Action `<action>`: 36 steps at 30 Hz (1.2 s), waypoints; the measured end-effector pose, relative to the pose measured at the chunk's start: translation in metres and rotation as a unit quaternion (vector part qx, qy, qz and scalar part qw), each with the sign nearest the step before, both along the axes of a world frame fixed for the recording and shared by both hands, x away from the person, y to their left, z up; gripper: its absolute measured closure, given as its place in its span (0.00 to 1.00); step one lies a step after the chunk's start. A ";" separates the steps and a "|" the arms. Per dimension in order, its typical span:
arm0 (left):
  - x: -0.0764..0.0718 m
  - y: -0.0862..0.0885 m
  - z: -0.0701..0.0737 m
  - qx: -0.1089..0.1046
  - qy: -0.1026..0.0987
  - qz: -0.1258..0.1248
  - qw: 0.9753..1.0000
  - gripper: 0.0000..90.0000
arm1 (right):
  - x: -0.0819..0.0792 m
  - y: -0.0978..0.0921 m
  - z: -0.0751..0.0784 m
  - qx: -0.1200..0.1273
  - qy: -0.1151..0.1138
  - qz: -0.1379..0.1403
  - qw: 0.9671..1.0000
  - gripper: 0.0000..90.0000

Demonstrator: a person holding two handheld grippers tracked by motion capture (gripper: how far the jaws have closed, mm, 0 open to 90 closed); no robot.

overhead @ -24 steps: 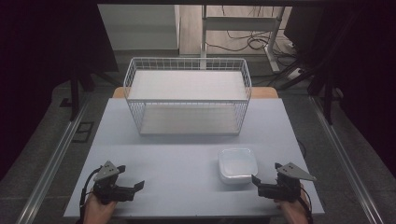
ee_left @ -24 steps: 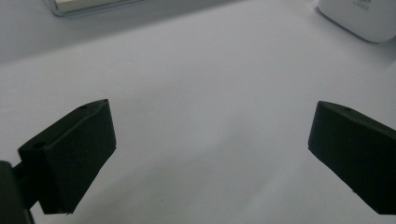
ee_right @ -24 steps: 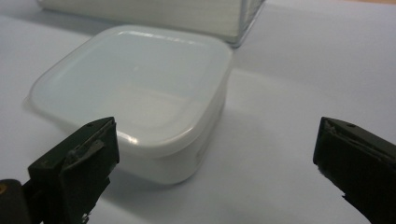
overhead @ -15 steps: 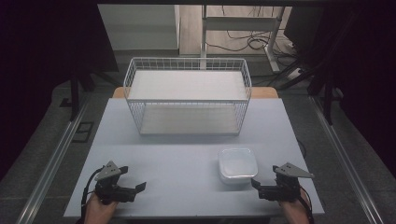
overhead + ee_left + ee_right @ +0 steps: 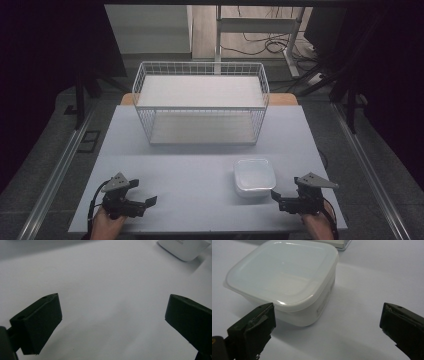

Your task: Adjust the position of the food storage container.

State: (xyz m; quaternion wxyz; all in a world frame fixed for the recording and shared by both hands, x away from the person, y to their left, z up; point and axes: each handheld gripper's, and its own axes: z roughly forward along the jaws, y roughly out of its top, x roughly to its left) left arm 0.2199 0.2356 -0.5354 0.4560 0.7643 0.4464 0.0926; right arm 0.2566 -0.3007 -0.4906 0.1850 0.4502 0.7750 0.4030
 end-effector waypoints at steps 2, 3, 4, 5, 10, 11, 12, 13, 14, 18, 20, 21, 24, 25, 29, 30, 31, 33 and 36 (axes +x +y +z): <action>0.000 0.000 0.000 0.000 0.005 -0.002 1.000 0.01 | 0.001 -0.001 0.004 0.014 0.008 0.001 1.000 0.00; 0.000 -0.001 -0.001 0.001 0.007 -0.002 1.000 0.01 | 0.002 -0.001 0.006 0.021 0.016 0.000 1.000 0.00; 0.001 -0.001 -0.001 0.003 0.008 -0.003 1.000 0.01 | 0.003 -0.001 0.007 0.025 0.020 -0.003 0.999 0.00; 0.001 -0.001 -0.001 0.003 0.009 -0.004 1.000 0.01 | 0.005 -0.001 0.010 0.027 0.022 -0.009 0.999 0.00; 0.001 -0.002 -0.001 0.006 0.014 -0.004 1.000 0.01 | 0.011 0.000 0.018 0.041 0.035 -0.018 0.998 0.00; 0.001 -0.002 -0.001 0.006 0.014 -0.004 1.000 0.01 | 0.013 0.000 0.019 0.046 0.039 -0.020 0.998 0.00; 0.001 -0.002 -0.001 0.006 0.015 -0.003 1.000 0.01 | 0.015 0.000 0.020 0.048 0.043 -0.020 0.998 0.00; 0.001 -0.002 -0.001 0.006 0.015 -0.003 1.000 0.01 | 0.017 0.000 0.021 0.048 0.044 -0.020 0.998 0.00; 0.001 -0.002 -0.001 0.006 0.014 -0.004 1.000 0.01 | 0.019 0.000 0.022 0.045 0.047 -0.017 0.998 0.00; 0.001 -0.002 -0.001 0.005 0.013 -0.005 1.000 0.01 | 0.027 0.001 0.022 0.032 0.062 -0.024 0.997 0.05; 0.001 -0.003 -0.001 0.006 0.014 -0.006 1.000 0.01 | 0.031 0.001 0.022 0.029 0.065 -0.032 0.997 0.14; 0.001 -0.003 -0.001 0.006 0.014 -0.006 1.000 0.01 | 0.033 0.001 0.022 0.025 0.064 -0.032 0.997 0.22; 0.001 -0.003 -0.001 0.009 0.013 -0.007 1.000 0.01 | 0.039 0.001 0.023 0.022 0.058 -0.024 0.998 0.53; 0.001 -0.003 -0.001 0.009 0.014 -0.007 1.000 0.01 | 0.041 0.002 0.024 0.019 0.054 -0.019 0.998 0.61; 0.001 -0.004 -0.002 0.012 0.016 -0.006 1.000 0.01 | 0.050 0.003 0.022 0.009 0.045 -0.016 0.999 0.87; 0.001 -0.004 -0.002 0.012 0.016 -0.007 1.000 0.01 | 0.052 0.003 0.020 0.011 0.047 -0.011 0.999 0.91; 0.002 -0.004 -0.002 0.014 0.017 -0.007 1.000 0.01 | 0.054 0.003 0.018 0.010 0.049 -0.010 0.999 0.95; 0.002 -0.005 -0.002 0.015 0.018 -0.008 1.000 0.01 | 0.056 0.005 0.014 0.004 0.058 -0.007 0.998 0.99; 0.002 -0.005 -0.003 0.018 0.019 -0.008 1.000 0.01 | 0.058 0.009 0.011 0.008 0.068 0.003 0.998 1.00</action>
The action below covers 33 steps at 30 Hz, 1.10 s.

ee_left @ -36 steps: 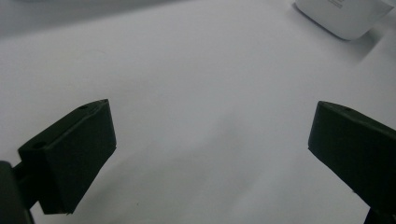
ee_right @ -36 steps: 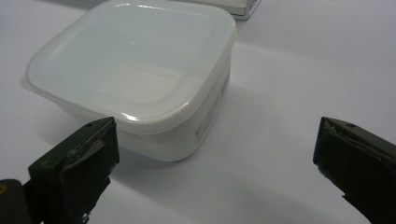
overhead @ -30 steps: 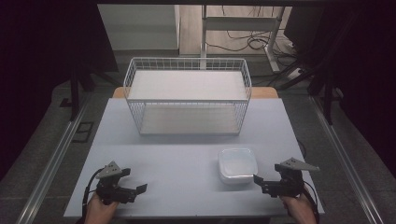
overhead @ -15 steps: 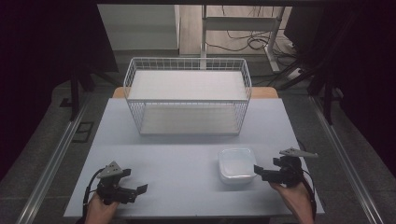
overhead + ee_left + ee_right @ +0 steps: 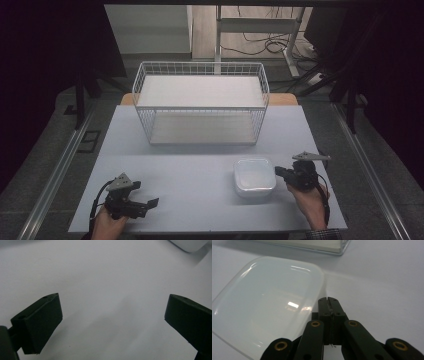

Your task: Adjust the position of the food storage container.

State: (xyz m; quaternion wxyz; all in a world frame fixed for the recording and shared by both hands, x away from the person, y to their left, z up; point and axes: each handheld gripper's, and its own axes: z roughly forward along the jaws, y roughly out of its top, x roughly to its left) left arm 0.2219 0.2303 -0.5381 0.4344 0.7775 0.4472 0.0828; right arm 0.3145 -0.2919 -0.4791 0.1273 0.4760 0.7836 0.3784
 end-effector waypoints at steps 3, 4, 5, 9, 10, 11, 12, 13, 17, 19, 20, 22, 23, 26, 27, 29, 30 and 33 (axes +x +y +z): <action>0.000 0.000 0.000 0.001 0.001 0.000 1.000 0.01 | 0.000 0.004 0.000 -0.006 0.000 0.002 1.000 1.00; 0.000 0.000 0.000 0.000 0.001 0.000 1.000 0.01 | 0.000 0.005 0.000 -0.005 0.002 0.003 1.000 1.00; 0.000 0.000 0.000 0.000 0.001 0.000 1.000 0.01 | 0.000 0.007 0.000 -0.004 0.003 0.005 1.000 1.00; 0.000 0.000 0.000 0.000 0.003 -0.001 1.000 0.01 | -0.003 0.017 -0.001 -0.002 0.006 0.021 1.000 1.00; 0.000 0.000 0.000 0.000 0.003 -0.001 1.000 0.01 | -0.004 0.021 -0.001 -0.002 0.008 0.025 1.000 1.00; 0.000 0.000 0.000 0.000 0.003 -0.001 1.000 0.01 | -0.005 0.024 -0.001 -0.003 0.007 0.031 1.000 1.00; 0.000 0.000 0.000 0.000 0.004 -0.001 1.000 0.01 | -0.006 0.027 -0.001 -0.002 0.008 0.034 0.999 1.00; 0.000 0.000 0.000 0.000 0.004 -0.001 1.000 0.01 | -0.006 0.031 -0.002 -0.002 0.008 0.039 0.999 1.00; 0.000 0.000 0.000 0.001 0.004 -0.001 1.000 0.01 | -0.009 0.045 -0.003 0.001 0.008 0.056 0.998 1.00; 0.000 0.000 0.000 0.001 0.004 -0.001 1.000 0.01 | -0.011 0.052 -0.004 0.004 0.010 0.064 0.998 1.00; 0.000 0.000 0.000 0.002 0.004 -0.001 1.000 0.01 | -0.011 0.056 -0.004 0.005 0.009 0.069 0.998 1.00; 0.001 0.000 0.000 0.002 0.004 -0.001 1.000 0.01 | -0.012 0.062 -0.005 0.009 0.010 0.077 0.997 1.00; 0.001 0.000 0.000 0.002 0.004 0.000 1.000 0.01 | -0.012 0.065 -0.005 0.010 0.011 0.080 0.997 1.00; 0.001 0.000 -0.001 0.002 0.006 0.000 1.000 0.01 | -0.013 0.076 -0.006 0.016 0.013 0.090 0.996 1.00; 0.001 0.000 -0.001 0.003 0.006 0.000 1.000 0.01 | -0.014 0.079 -0.007 0.018 0.014 0.093 0.995 1.00; 0.000 0.000 0.000 0.002 0.006 -0.001 1.000 0.01 | -0.014 0.086 -0.007 0.021 0.015 0.100 0.995 1.00; 0.000 0.000 0.000 0.002 0.006 -0.001 1.000 0.01 | -0.015 0.090 -0.008 0.022 0.015 0.104 0.994 1.00; 0.000 -0.001 0.000 0.002 0.006 -0.002 1.000 0.02 | -0.016 0.101 -0.009 0.021 0.013 0.116 0.993 1.00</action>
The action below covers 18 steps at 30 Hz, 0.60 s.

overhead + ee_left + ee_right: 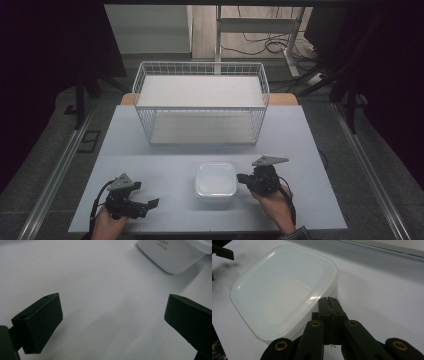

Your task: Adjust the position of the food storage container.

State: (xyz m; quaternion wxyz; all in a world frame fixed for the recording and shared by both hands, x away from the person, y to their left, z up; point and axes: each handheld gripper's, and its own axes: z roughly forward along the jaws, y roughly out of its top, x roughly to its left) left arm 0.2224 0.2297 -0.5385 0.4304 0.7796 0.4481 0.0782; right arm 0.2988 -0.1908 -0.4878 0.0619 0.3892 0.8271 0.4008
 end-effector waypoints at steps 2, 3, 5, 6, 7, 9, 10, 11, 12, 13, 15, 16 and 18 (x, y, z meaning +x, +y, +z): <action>0.000 0.000 0.000 0.001 0.000 -0.002 1.000 0.02 | 0.000 0.007 -0.001 0.000 -0.002 0.005 1.000 0.99; 0.000 0.000 0.000 0.000 0.001 -0.003 1.000 0.02 | -0.001 0.009 -0.001 -0.002 -0.003 0.007 1.000 0.99; 0.000 0.000 0.000 0.000 0.001 -0.004 1.000 0.02 | -0.001 0.012 -0.001 -0.007 -0.010 0.009 1.000 0.99; 0.000 0.000 0.000 -0.001 0.002 -0.005 1.000 0.02 | -0.002 0.011 0.000 -0.009 -0.014 0.008 1.000 0.99; 0.000 0.000 0.001 -0.003 0.002 -0.006 1.000 0.02 | -0.002 0.009 0.000 -0.012 -0.021 0.006 1.000 0.99; -0.001 -0.001 0.001 -0.006 0.003 -0.009 1.000 0.03 | -0.003 0.005 0.003 -0.016 -0.035 0.004 0.999 0.97; -0.001 -0.001 0.001 -0.007 0.002 -0.012 1.000 0.03 | -0.004 0.003 0.003 -0.016 -0.041 0.005 0.999 0.94; -0.001 -0.001 0.002 -0.008 0.002 -0.013 1.000 0.03 | -0.004 0.000 0.004 -0.016 -0.043 0.005 0.999 0.90; -0.002 -0.002 0.002 -0.008 0.001 -0.016 1.000 0.03 | -0.005 -0.001 0.005 -0.016 -0.047 0.007 0.999 0.87; -0.002 -0.003 0.003 -0.009 0.000 -0.019 1.000 0.03 | -0.007 -0.004 0.005 -0.018 -0.051 0.010 0.999 0.82; -0.002 -0.003 0.003 -0.010 -0.001 -0.021 1.000 0.03 | -0.008 -0.005 0.005 -0.019 -0.055 0.014 0.998 0.77; -0.002 -0.004 0.003 -0.009 -0.002 -0.022 1.000 0.03 | -0.012 -0.009 0.004 -0.028 -0.067 0.018 0.997 0.65; -0.002 -0.004 0.003 -0.009 -0.002 -0.023 1.000 0.03 | -0.016 -0.013 0.004 -0.032 -0.076 0.017 0.996 0.55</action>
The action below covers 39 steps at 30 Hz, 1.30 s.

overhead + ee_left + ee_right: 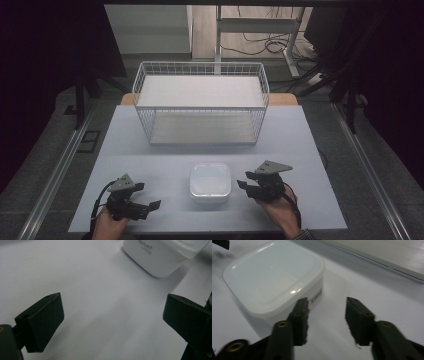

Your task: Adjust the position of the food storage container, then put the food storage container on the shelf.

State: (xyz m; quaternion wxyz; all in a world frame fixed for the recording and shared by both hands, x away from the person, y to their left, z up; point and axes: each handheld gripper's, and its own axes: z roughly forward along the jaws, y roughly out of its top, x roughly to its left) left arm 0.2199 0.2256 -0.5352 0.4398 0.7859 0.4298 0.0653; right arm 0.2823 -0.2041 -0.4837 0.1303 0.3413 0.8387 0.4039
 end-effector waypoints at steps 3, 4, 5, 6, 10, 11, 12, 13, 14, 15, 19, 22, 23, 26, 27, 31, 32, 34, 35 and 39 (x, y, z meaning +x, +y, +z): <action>0.000 0.000 0.000 0.001 0.000 0.000 1.000 0.03 | -0.005 -0.009 0.001 0.007 -0.010 -0.007 1.000 0.38; 0.000 0.000 0.000 0.001 0.000 0.001 1.000 0.03 | -0.005 -0.011 0.002 0.008 -0.011 -0.008 1.000 0.35; 0.000 0.000 0.000 0.001 0.000 0.001 1.000 0.03 | -0.005 -0.011 0.002 0.008 -0.011 -0.008 1.000 0.35; 0.000 0.000 0.000 0.002 -0.001 0.002 1.000 0.03 | -0.006 -0.014 0.002 0.009 -0.013 -0.011 1.000 0.30; 0.000 -0.001 -0.001 0.009 -0.004 0.003 1.000 0.03 | -0.008 -0.025 0.001 0.014 -0.033 -0.032 0.999 0.12; 0.000 -0.001 -0.001 0.009 -0.004 0.003 1.000 0.03 | -0.008 -0.026 0.000 0.013 -0.037 -0.036 0.999 0.10; -0.001 -0.001 -0.001 0.011 -0.006 0.002 1.000 0.03 | -0.009 -0.027 -0.001 0.012 -0.037 -0.040 0.998 0.08; -0.001 -0.001 -0.001 0.012 -0.007 0.002 1.000 0.03 | -0.009 -0.028 -0.002 0.011 -0.039 -0.042 0.998 0.06; -0.001 -0.001 -0.001 0.013 -0.007 0.002 1.000 0.03 | -0.009 -0.029 -0.003 0.010 -0.040 -0.044 0.998 0.05; -0.001 -0.001 -0.001 0.013 -0.007 0.002 1.000 0.03 | -0.009 -0.029 -0.003 0.010 -0.040 -0.044 0.998 0.05; 0.000 -0.002 -0.002 0.016 -0.007 0.002 1.000 0.03 | -0.012 -0.031 -0.011 -0.007 -0.033 -0.041 0.999 0.02; 0.000 -0.002 -0.002 0.017 -0.005 0.002 1.000 0.03 | -0.012 -0.032 -0.016 -0.019 -0.025 -0.042 0.999 0.01; 0.000 -0.002 -0.002 0.017 -0.005 0.002 1.000 0.03 | -0.012 -0.032 -0.016 -0.019 -0.025 -0.042 0.999 0.01; 0.000 -0.002 -0.002 0.015 -0.005 0.003 1.000 0.03 | -0.011 -0.032 -0.019 -0.020 -0.022 -0.042 0.999 0.01; 0.000 -0.002 -0.002 0.015 -0.005 0.003 1.000 0.03 | -0.011 -0.032 -0.019 -0.020 -0.022 -0.042 0.999 0.01; 0.000 -0.002 -0.001 0.009 -0.006 0.006 1.000 0.03 | -0.010 -0.031 -0.017 -0.017 -0.023 -0.039 0.999 0.01; -0.002 -0.003 0.002 0.004 -0.012 0.003 1.000 0.03 | -0.010 -0.031 -0.016 -0.017 -0.022 -0.039 0.999 0.01; -0.002 -0.004 0.005 -0.002 -0.019 -0.001 1.000 0.04 | -0.010 -0.031 -0.015 -0.015 -0.022 -0.038 0.999 0.01; -0.002 -0.006 0.007 -0.006 -0.019 -0.002 1.000 0.04 | -0.010 -0.030 -0.013 -0.012 -0.022 -0.036 0.999 0.01; 0.001 -0.013 0.010 -0.007 -0.019 -0.012 1.000 0.04 | -0.009 -0.029 -0.009 -0.008 -0.020 -0.029 0.999 0.02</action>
